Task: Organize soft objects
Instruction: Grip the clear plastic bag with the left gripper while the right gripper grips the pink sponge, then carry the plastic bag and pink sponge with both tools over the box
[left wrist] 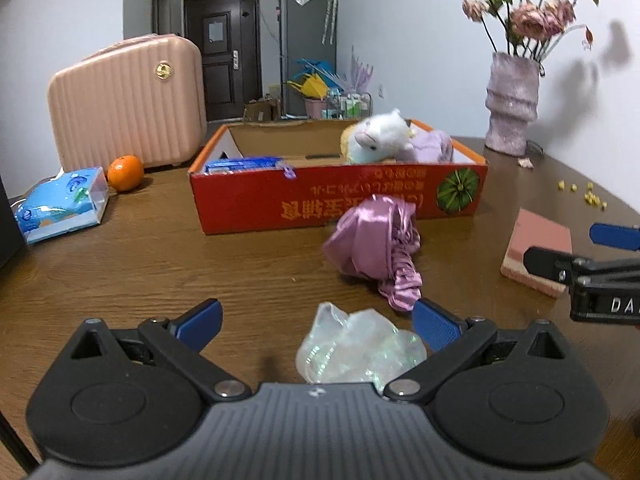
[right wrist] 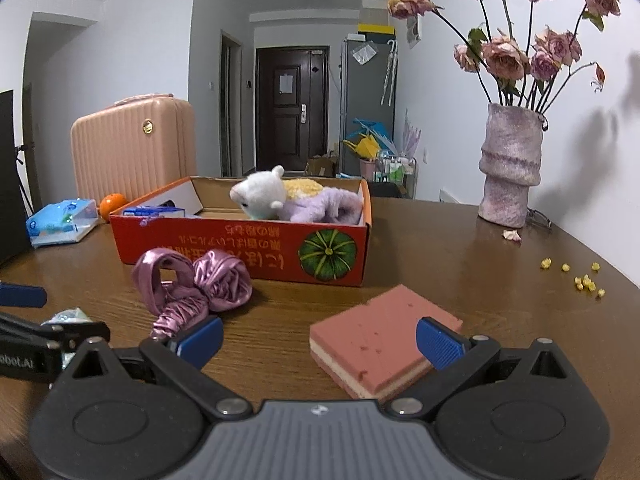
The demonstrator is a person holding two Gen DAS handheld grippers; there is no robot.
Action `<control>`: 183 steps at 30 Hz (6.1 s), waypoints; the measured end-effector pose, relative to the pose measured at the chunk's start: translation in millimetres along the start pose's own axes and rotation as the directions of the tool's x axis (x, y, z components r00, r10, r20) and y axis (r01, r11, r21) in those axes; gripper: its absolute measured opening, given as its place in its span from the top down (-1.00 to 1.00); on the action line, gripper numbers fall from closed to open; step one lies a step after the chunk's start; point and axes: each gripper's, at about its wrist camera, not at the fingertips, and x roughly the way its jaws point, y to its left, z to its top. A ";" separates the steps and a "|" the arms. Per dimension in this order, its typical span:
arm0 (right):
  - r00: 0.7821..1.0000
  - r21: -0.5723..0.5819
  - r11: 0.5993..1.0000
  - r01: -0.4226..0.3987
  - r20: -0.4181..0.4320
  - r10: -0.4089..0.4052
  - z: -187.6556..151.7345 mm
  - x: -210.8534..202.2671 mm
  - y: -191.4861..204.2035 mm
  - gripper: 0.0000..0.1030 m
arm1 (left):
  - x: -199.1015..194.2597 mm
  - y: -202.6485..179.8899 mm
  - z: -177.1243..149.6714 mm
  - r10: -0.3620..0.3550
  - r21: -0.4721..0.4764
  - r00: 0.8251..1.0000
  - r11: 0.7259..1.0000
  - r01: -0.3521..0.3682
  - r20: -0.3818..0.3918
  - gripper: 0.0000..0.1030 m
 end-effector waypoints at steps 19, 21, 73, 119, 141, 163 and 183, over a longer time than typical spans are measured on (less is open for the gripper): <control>0.999 0.019 1.000 0.002 -0.049 -0.001 -4.7 9.2 -1.6 -1.00 | 23.9 -2.6 -11.5 -0.081 0.038 0.988 0.996 0.087 -0.129 0.21; 0.999 0.019 1.000 0.004 -0.053 -0.003 -5.2 9.9 -1.6 -1.00 | 21.9 -0.1 -11.1 -0.087 0.032 0.989 0.995 0.091 -0.119 0.21; 0.948 0.138 0.954 0.268 -0.215 -0.235 13.5 87.2 -28.9 -0.88 | -2.6 56.2 7.6 0.082 -0.093 0.994 0.993 -0.076 0.066 0.21; 0.997 0.028 1.000 0.000 0.076 -0.002 53.4 24.7 29.8 -0.55 | -17.7 38.1 38.7 0.084 -0.086 0.982 0.994 -0.070 0.167 0.21; 0.982 -0.025 0.998 -0.057 0.179 0.061 96.4 60.8 49.6 -0.55 | 14.8 51.8 92.2 0.100 -0.167 0.967 0.984 -0.062 0.234 0.21; 0.979 -0.052 0.997 -0.065 0.190 0.074 124.9 121.3 57.8 -0.55 | 71.2 65.7 132.0 0.095 -0.194 0.967 0.980 -0.049 0.236 0.21; 0.982 -0.097 0.992 -0.077 0.164 0.092 142.9 169.3 72.2 -0.55 | 124.3 73.0 158.5 0.084 -0.183 0.972 0.982 -0.044 0.220 0.21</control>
